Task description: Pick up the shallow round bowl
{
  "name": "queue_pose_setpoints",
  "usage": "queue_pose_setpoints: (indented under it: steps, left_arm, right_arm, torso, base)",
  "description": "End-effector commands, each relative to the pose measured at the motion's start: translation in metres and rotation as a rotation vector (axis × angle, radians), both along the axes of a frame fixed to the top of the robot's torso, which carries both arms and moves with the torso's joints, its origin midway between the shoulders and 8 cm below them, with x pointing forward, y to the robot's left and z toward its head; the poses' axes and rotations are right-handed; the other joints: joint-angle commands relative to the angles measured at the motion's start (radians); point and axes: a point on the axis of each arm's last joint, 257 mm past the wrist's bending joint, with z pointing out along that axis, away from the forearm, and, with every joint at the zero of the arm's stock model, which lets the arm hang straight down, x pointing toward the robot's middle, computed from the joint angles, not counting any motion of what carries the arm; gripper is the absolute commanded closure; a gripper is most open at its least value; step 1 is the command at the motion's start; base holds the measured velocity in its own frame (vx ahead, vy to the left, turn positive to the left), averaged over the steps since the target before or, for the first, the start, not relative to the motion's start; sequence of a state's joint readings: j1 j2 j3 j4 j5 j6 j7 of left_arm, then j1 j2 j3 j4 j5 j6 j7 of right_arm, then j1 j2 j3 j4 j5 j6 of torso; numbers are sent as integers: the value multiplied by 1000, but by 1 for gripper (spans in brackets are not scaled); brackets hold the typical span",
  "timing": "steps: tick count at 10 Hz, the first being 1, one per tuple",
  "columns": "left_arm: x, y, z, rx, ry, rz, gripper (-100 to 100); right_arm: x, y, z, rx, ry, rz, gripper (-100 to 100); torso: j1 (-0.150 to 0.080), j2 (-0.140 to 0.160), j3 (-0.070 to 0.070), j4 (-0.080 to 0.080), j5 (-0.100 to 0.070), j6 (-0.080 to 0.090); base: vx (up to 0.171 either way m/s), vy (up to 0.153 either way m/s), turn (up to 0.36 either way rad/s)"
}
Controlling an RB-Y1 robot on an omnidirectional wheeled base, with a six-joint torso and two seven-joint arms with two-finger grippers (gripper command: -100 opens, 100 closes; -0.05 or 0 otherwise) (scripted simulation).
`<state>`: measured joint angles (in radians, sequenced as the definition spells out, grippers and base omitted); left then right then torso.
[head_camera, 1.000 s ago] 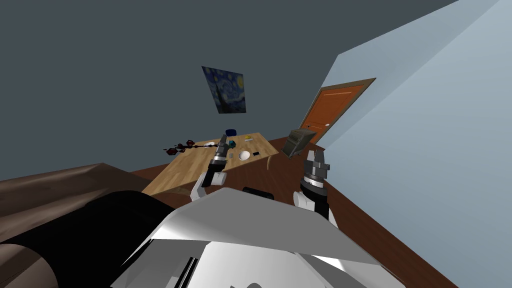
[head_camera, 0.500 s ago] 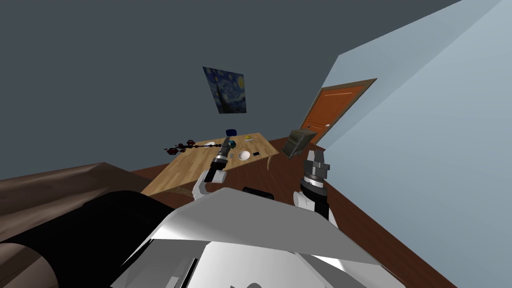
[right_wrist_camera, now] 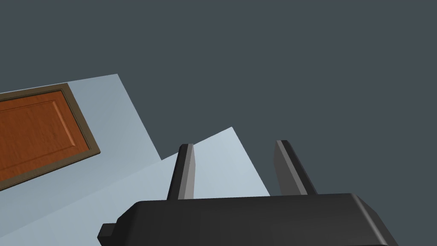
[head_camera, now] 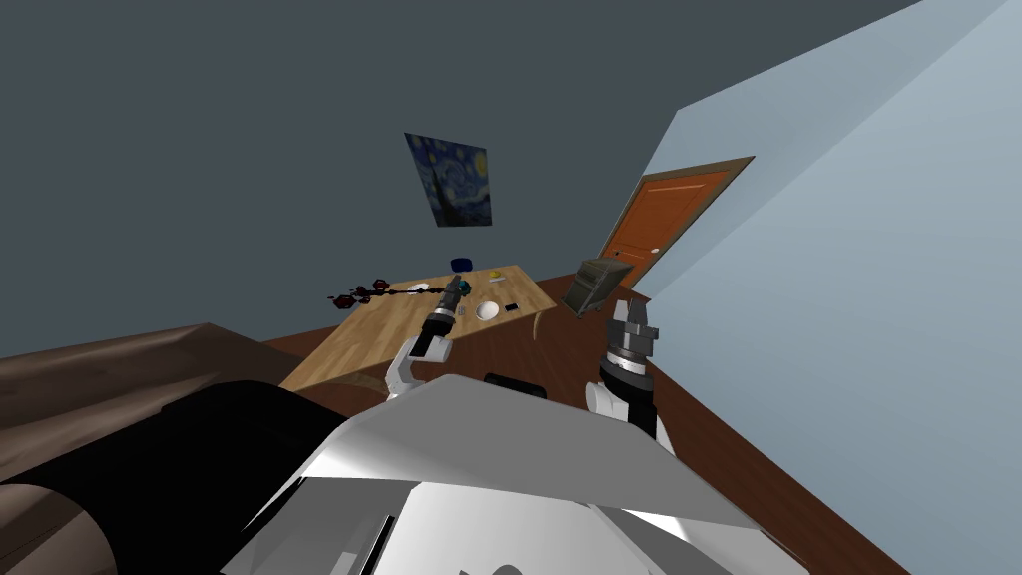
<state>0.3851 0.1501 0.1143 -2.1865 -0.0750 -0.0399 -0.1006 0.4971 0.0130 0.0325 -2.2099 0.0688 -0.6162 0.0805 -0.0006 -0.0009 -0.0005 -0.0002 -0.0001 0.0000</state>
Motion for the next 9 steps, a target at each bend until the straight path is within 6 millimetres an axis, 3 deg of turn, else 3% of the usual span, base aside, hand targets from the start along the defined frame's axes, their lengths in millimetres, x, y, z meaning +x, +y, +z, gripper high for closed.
queue_pose_setpoints:
  steps: [1,9]
  left_arm:
    - [6,5,-11,-5,37,9,-100]
    - [34,26,-75,-34,265,61,-100]
  right_arm:
    - [0,0,0,0,0,0,0]
    - [0,0,0,0,0,0,0]
  torso:
    - [0,0,0,0,0,0]
    - [-1,-1,0,0,0,0]
  base:
    - [10,-10,7]
    - [16,-14,11]
